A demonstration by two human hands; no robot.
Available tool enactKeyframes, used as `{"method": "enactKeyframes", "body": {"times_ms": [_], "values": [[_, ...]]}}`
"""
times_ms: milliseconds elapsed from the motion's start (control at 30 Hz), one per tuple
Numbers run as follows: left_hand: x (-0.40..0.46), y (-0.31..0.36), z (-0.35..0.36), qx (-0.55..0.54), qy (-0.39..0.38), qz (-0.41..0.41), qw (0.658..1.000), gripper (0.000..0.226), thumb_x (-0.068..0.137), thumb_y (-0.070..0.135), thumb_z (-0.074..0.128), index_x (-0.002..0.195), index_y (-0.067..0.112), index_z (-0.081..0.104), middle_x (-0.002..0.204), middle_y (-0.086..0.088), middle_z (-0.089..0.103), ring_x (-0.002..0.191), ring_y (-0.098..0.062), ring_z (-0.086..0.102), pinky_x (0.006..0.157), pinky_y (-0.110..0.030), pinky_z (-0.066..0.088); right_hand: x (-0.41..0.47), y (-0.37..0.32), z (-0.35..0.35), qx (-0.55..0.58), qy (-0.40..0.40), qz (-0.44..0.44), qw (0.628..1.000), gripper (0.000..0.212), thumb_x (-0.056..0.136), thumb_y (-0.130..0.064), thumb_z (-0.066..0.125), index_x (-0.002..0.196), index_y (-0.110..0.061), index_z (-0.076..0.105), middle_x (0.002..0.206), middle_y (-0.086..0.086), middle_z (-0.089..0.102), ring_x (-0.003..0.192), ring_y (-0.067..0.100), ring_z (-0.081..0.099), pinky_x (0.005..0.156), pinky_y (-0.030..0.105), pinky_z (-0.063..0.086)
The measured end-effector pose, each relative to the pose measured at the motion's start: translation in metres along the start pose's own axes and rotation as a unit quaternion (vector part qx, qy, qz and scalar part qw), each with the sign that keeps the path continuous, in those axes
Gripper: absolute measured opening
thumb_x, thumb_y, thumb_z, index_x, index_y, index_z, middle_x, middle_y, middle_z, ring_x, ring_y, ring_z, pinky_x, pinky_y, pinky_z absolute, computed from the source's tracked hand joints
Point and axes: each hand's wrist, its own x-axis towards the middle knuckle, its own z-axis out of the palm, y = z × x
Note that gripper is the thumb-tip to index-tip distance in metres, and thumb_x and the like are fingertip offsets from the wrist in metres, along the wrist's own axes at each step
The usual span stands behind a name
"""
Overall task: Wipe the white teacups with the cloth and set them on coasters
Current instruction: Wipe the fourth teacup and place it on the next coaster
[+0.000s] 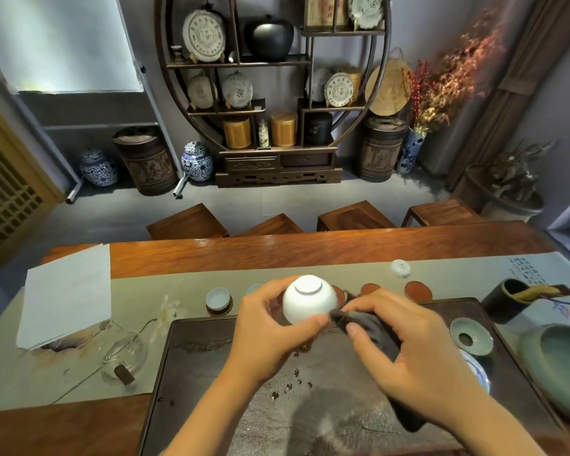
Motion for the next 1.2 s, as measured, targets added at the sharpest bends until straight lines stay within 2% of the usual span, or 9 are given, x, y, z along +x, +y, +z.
{"method": "enactKeyframes", "body": {"times_ms": [100,300,467,567,700,800,900,1100,1200], "values": [[0.002,0.003,0.001,0.011,0.008,0.009,1.000,0.042,0.053,0.037,0.084,0.095,0.036,0.076,0.096,0.001,0.077,0.089,-0.013,0.072,0.077,-0.027,0.054,-0.006,-0.005,0.013,0.010,-0.067,-0.014,0.998,0.010,0.083,-0.025,0.060,0.092,-0.027,0.063,0.085,-0.014,0.059,0.077,0.006,0.057,0.063,0.032,0.048],[0.003,0.012,-0.006,0.107,-0.017,0.061,0.992,0.044,0.056,0.040,0.084,0.098,0.042,0.071,0.101,0.009,0.071,0.095,-0.009,0.068,0.074,-0.016,0.051,0.007,0.006,-0.019,-0.007,0.021,0.018,1.000,0.012,0.079,-0.019,0.062,0.088,-0.024,0.067,0.083,-0.014,0.065,0.078,0.004,0.060,0.066,0.021,0.046],[-0.003,0.014,-0.002,0.261,-0.114,0.112,0.952,0.048,0.057,0.039,0.083,0.100,0.045,0.065,0.095,0.021,0.064,0.093,-0.002,0.062,0.076,-0.008,0.042,0.022,0.004,-0.033,-0.020,0.035,-0.013,0.999,0.013,0.082,-0.019,0.061,0.093,-0.022,0.066,0.088,-0.011,0.064,0.084,0.009,0.060,0.070,0.023,0.046],[-0.006,0.014,0.009,0.319,-0.129,0.143,0.928,0.053,0.059,0.041,0.083,0.108,0.033,0.066,0.096,0.018,0.064,0.090,-0.002,0.059,0.073,-0.014,0.043,0.031,-0.002,-0.026,-0.050,-0.008,-0.043,0.998,0.015,0.082,-0.021,0.061,0.096,-0.021,0.066,0.091,-0.007,0.063,0.085,0.008,0.059,0.070,0.030,0.048],[-0.006,0.019,0.018,0.336,-0.116,0.158,0.921,0.043,0.058,0.043,0.080,0.095,0.029,0.062,0.081,0.011,0.058,0.076,-0.006,0.053,0.062,-0.019,0.040,0.035,-0.001,-0.017,-0.077,-0.060,-0.014,0.995,0.013,0.081,-0.027,0.058,0.092,-0.026,0.064,0.089,-0.010,0.057,0.078,0.011,0.056,0.064,0.038,0.048],[-0.008,0.019,0.018,0.328,-0.101,0.156,0.926,0.043,0.056,0.039,0.081,0.090,0.039,0.055,0.078,0.018,0.053,0.073,-0.001,0.051,0.061,-0.010,0.033,0.035,0.000,-0.018,-0.067,-0.077,-0.023,0.995,0.015,0.080,-0.026,0.055,0.091,-0.027,0.064,0.087,-0.011,0.055,0.077,0.009,0.054,0.064,0.031,0.045],[-0.011,0.015,0.017,0.312,-0.091,0.143,0.935,0.045,0.056,0.035,0.083,0.096,0.035,0.062,0.082,0.022,0.055,0.077,-0.001,0.054,0.064,-0.009,0.035,0.031,0.000,-0.019,-0.063,-0.076,-0.031,0.995,0.016,0.080,-0.024,0.056,0.092,-0.026,0.066,0.087,-0.011,0.055,0.076,0.009,0.054,0.063,0.029,0.044],[-0.015,0.006,0.020,0.334,-0.096,0.110,0.931,0.037,0.055,0.040,0.079,0.078,0.020,0.057,0.074,0.004,0.053,0.069,-0.014,0.050,0.059,-0.034,0.042,0.022,0.000,-0.012,-0.094,-0.093,-0.051,0.990,0.018,0.079,-0.022,0.057,0.094,-0.023,0.066,0.089,-0.008,0.052,0.068,0.016,0.056,0.056,0.037,0.049],[-0.015,0.007,0.020,0.329,-0.108,0.110,0.932,0.040,0.054,0.040,0.079,0.078,0.016,0.057,0.073,0.000,0.053,0.069,-0.017,0.049,0.061,-0.039,0.041,0.021,0.003,-0.014,-0.078,-0.101,-0.053,0.990,0.020,0.080,-0.026,0.054,0.095,-0.025,0.065,0.090,-0.010,0.051,0.070,0.012,0.055,0.058,0.034,0.049]]}}
